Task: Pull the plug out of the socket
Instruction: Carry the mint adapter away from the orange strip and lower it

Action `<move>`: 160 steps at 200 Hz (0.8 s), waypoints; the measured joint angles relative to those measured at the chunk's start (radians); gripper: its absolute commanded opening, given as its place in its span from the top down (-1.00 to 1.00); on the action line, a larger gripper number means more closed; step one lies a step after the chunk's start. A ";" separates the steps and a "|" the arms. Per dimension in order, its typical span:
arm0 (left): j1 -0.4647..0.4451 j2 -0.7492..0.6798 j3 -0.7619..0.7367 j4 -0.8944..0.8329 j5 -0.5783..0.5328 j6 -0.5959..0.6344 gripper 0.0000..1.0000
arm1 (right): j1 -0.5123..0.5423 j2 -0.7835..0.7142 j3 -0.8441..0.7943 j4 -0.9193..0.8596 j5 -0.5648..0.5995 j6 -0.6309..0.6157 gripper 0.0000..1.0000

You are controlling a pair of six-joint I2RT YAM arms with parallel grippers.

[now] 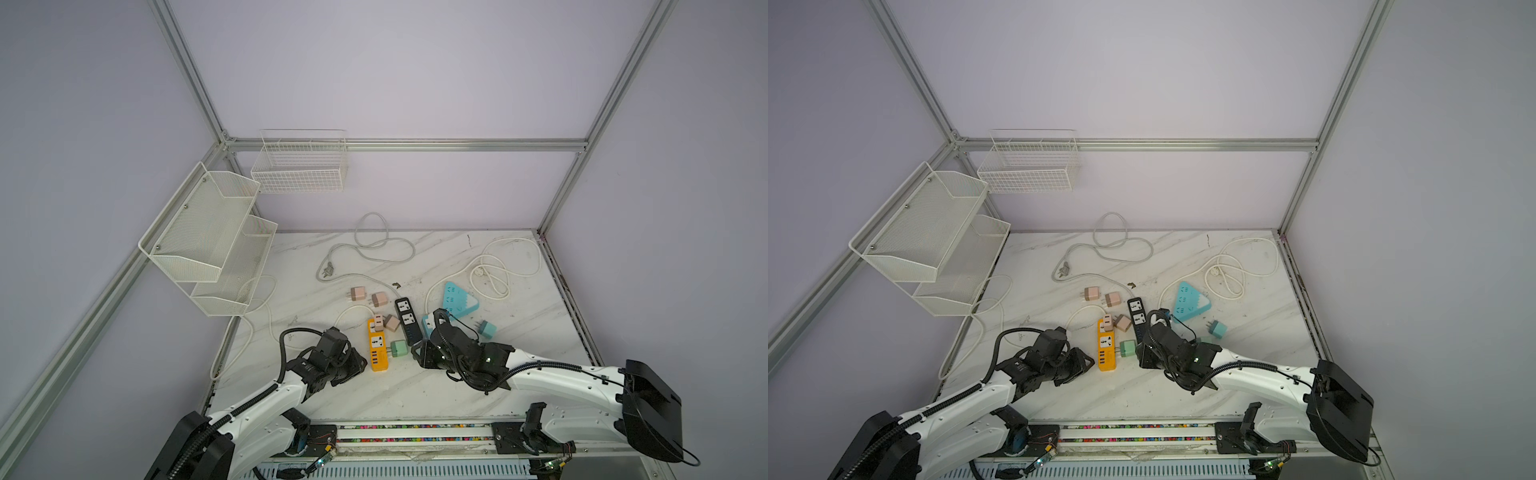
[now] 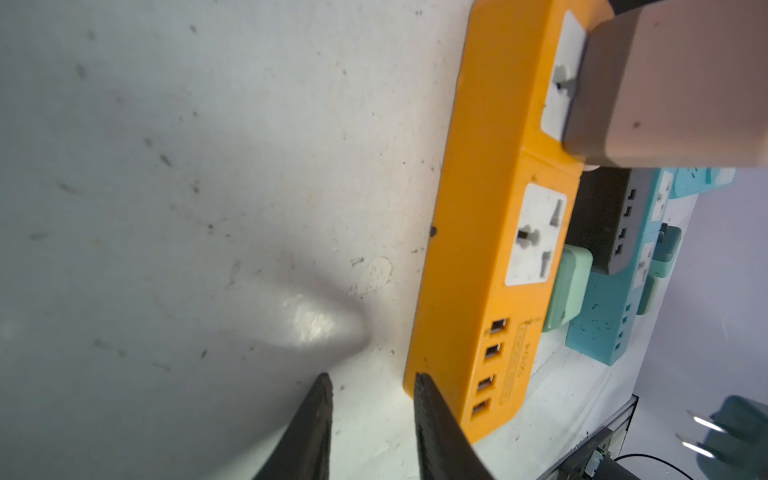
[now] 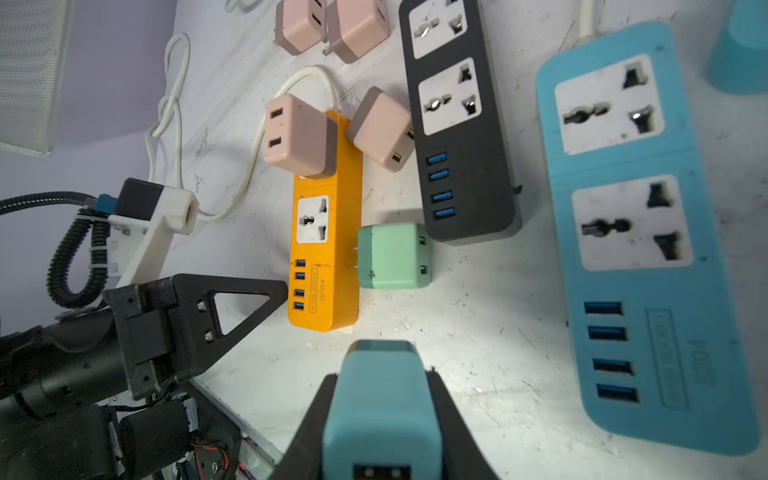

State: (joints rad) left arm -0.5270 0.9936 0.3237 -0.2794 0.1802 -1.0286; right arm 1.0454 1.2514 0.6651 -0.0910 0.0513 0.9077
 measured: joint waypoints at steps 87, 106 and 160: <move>-0.006 0.004 0.008 -0.002 -0.031 0.000 0.20 | -0.005 0.097 -0.075 0.153 -0.038 0.029 0.59; -0.006 0.004 0.008 -0.002 -0.033 0.000 0.19 | -0.005 0.109 -0.075 0.163 -0.038 0.031 0.51; -0.006 0.007 0.011 -0.003 -0.037 0.000 0.17 | -0.005 0.157 -0.074 0.156 -0.026 0.031 0.30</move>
State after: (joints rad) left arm -0.5327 1.0004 0.3351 -0.2825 0.1432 -1.0286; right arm 1.0405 1.4086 0.5907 0.0654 0.0250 0.9382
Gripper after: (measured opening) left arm 0.411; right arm 0.336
